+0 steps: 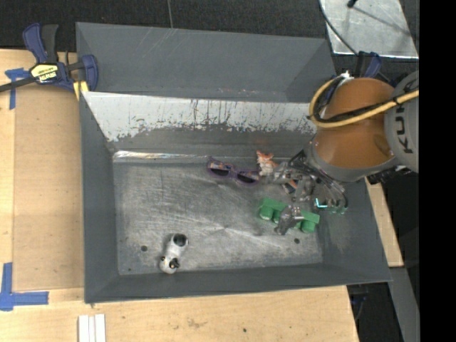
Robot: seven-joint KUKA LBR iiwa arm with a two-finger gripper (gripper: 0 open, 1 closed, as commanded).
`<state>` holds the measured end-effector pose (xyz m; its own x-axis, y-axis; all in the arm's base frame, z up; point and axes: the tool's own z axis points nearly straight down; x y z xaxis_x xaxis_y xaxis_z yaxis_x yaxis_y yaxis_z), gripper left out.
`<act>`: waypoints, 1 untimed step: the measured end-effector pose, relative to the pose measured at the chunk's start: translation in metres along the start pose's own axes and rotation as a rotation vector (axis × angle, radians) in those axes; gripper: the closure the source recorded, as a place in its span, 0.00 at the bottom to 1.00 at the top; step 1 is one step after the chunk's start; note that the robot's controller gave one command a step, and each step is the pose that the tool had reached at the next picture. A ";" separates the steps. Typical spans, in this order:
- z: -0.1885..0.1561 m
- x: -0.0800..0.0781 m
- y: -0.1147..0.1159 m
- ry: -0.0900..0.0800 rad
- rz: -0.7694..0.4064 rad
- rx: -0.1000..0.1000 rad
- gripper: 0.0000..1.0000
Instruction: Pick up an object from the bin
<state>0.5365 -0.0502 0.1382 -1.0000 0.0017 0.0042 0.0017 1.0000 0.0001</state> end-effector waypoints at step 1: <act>-0.004 -0.002 0.000 -0.007 -0.002 0.001 0.00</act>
Offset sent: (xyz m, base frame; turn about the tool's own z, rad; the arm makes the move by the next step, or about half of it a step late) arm 0.0155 -0.0500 -0.0682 0.1677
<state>0.5385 -0.0501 0.1417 -1.0000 0.0001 -0.0031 0.0001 1.0000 -0.0006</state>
